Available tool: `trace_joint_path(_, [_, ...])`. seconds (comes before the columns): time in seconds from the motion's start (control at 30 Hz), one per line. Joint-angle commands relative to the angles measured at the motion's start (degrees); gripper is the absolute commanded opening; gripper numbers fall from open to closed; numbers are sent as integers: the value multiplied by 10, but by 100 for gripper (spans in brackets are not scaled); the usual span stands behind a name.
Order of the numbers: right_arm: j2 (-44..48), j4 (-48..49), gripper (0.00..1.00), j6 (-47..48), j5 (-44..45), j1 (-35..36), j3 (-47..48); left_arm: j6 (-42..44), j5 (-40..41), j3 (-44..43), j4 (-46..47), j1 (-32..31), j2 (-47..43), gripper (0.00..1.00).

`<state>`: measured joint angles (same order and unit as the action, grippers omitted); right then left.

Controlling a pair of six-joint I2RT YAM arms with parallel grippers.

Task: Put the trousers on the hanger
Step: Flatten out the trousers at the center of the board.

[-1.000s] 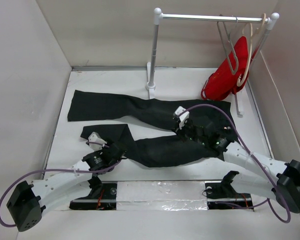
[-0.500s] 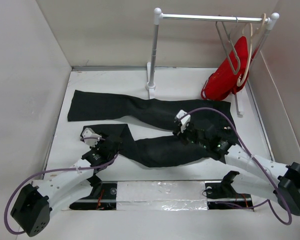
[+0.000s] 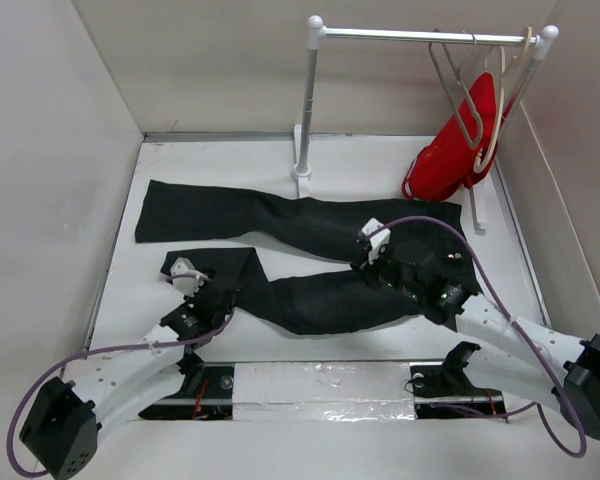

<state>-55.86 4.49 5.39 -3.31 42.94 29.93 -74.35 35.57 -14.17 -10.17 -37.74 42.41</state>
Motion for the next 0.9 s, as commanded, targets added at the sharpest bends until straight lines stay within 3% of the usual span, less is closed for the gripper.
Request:
trace_joint_path(0.0, [6, 20, 19, -13, 7, -8, -1, 5, -16, 17, 0, 3, -15, 45])
trace_joint_path(0.13, [11, 8, 19, -13, 7, -8, 3, 20, -7, 15, 31, 3, -1, 41])
trace_joint_path(0.23, [28, 6, 19, -18, 19, -8, -7, 38, -2, -5, 49, 3, 23, 23])
trace_joint_path(0.27, [33, -3, 19, -20, 27, -8, -8, 57, 1, -13, 49, 3, 27, 7])
trace_joint_path(0.3, [38, -13, 18, -28, 36, -8, -8, 73, 7, -41, 47, 3, 24, 1])
trace_joint_path(0.4, [67, -43, 15, -54, 102, -16, -17, 142, 58, -124, 0, 3, -3, 0])
trace_joint_path(0.5, [101, -103, 0, -109, 170, -45, -33, 211, 110, -198, -42, 9, -43, 0])
trace_joint_path(0.87, [207, -237, 0, -234, 296, -139, -66, 311, 119, -330, -134, 23, -168, 0])
